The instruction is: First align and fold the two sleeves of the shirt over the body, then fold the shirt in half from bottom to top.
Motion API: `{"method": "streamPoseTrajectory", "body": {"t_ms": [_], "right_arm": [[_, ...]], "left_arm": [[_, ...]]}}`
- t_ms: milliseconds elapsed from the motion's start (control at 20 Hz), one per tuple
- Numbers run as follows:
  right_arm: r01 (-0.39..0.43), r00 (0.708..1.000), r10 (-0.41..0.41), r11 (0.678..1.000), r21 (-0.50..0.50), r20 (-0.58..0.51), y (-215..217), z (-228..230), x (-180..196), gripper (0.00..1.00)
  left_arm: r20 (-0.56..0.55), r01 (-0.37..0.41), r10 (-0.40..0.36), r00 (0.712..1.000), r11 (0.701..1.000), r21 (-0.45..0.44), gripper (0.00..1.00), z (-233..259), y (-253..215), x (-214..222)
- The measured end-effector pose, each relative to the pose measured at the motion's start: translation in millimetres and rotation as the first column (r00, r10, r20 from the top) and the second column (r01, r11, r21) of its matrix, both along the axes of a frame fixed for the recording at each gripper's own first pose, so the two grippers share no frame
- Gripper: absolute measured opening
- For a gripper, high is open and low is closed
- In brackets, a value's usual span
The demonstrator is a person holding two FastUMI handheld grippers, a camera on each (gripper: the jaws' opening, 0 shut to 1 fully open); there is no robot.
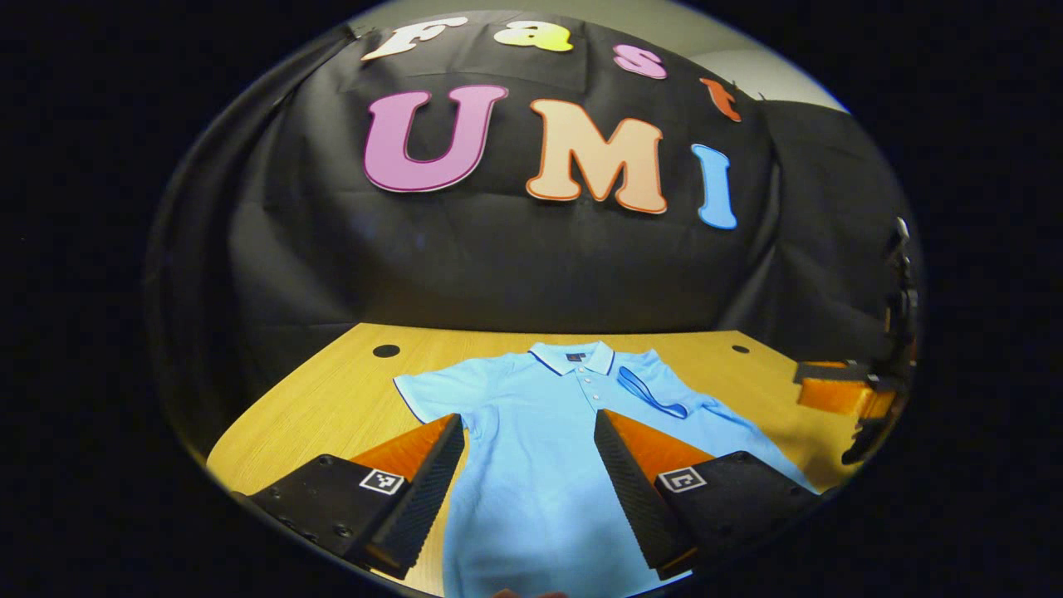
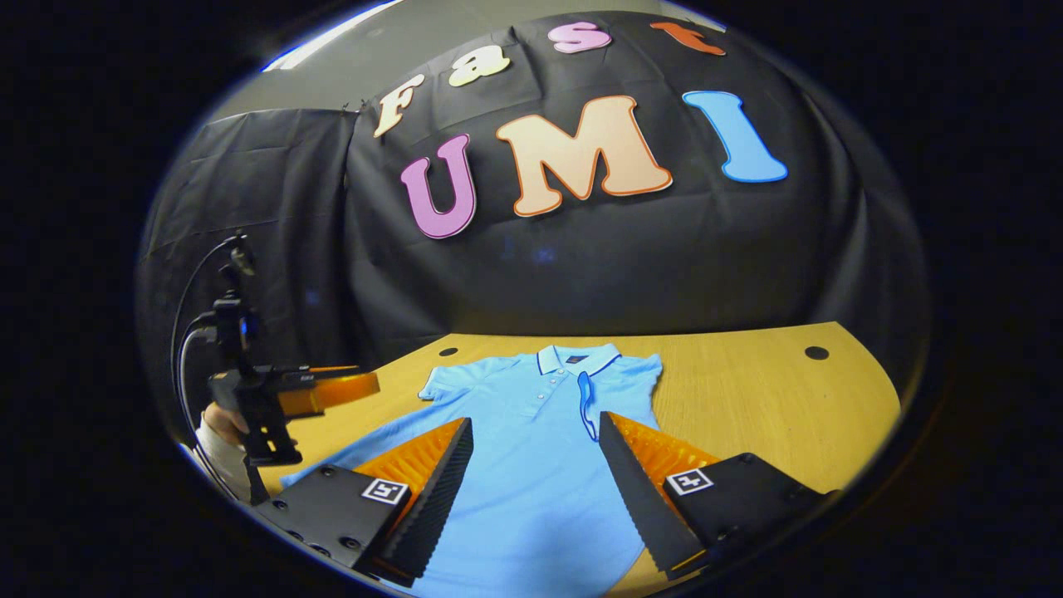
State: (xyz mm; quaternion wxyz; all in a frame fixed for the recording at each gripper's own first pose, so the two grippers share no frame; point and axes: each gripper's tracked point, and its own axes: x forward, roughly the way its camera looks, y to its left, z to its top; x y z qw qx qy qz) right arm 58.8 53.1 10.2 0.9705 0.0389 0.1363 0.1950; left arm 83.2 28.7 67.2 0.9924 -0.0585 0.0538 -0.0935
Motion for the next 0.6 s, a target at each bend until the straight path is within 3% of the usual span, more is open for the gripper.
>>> {"method": "streamPoseTrajectory", "body": {"t_ms": [300,600], "right_arm": [[0.156,0.987,-0.154,0.986,-0.058,0.042,-44.0,-3.9,-34.2,0.97],[0.224,0.975,-0.223,0.971,-0.082,0.020,-68.9,-21.2,-63.7,0.97]], "left_arm": [[-0.079,-0.063,0.062,0.995,0.998,-0.010,0.94,8.7,48.2,87.1],[-0.183,-0.081,0.087,0.979,0.996,0.037,0.94,-23.9,69.7,152.1]]}}
